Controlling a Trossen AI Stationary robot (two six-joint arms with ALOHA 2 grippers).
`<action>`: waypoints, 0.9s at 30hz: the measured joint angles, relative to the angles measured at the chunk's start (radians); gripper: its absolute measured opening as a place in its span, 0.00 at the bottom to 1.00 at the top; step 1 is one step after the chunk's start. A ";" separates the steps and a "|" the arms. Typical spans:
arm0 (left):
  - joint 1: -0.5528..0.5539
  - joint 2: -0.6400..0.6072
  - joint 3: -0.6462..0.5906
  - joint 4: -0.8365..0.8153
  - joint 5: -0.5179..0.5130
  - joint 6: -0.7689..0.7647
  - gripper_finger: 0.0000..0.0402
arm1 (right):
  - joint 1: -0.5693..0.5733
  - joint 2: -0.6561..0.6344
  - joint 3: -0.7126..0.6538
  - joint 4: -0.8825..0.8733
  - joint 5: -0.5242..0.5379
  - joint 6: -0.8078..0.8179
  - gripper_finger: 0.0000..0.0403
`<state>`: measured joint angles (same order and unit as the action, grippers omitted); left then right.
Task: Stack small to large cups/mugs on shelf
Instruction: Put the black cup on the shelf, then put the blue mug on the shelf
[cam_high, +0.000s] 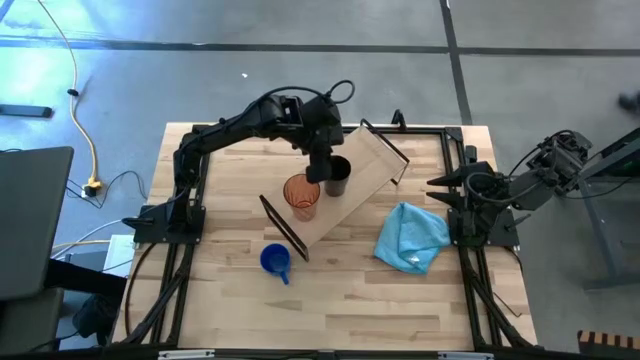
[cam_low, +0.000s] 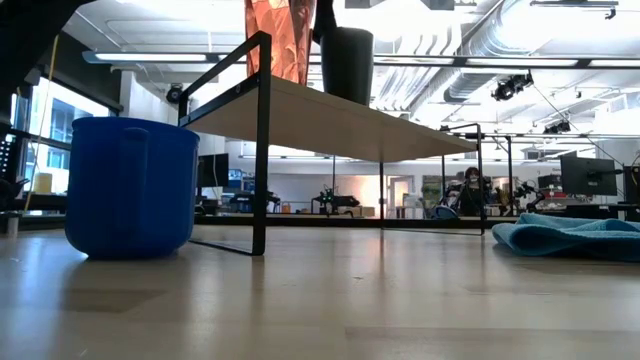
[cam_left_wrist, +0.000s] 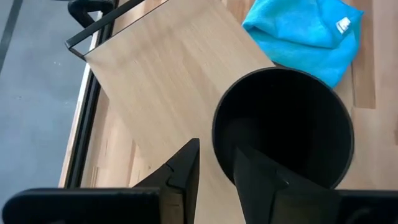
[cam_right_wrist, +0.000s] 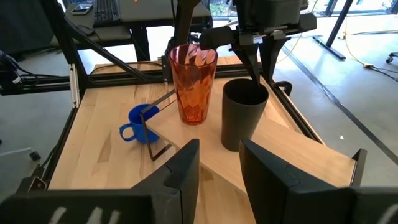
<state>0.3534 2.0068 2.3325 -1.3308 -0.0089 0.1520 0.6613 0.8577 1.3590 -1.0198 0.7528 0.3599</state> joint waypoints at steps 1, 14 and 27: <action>0.000 0.000 0.000 0.000 0.000 0.000 0.21 | 0.000 0.000 0.000 -0.002 0.000 0.001 0.26; 0.000 -0.006 0.008 0.023 -0.110 0.000 0.21 | 0.000 0.000 0.000 -0.004 0.000 0.002 0.26; 0.057 -0.223 0.023 0.076 -0.236 -0.004 0.21 | 0.000 0.001 0.000 -0.084 -0.016 0.141 0.26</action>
<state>0.4103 1.7836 2.3550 -1.2544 -0.2449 0.1480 0.6617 0.8589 1.3590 -1.1036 0.7364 0.5007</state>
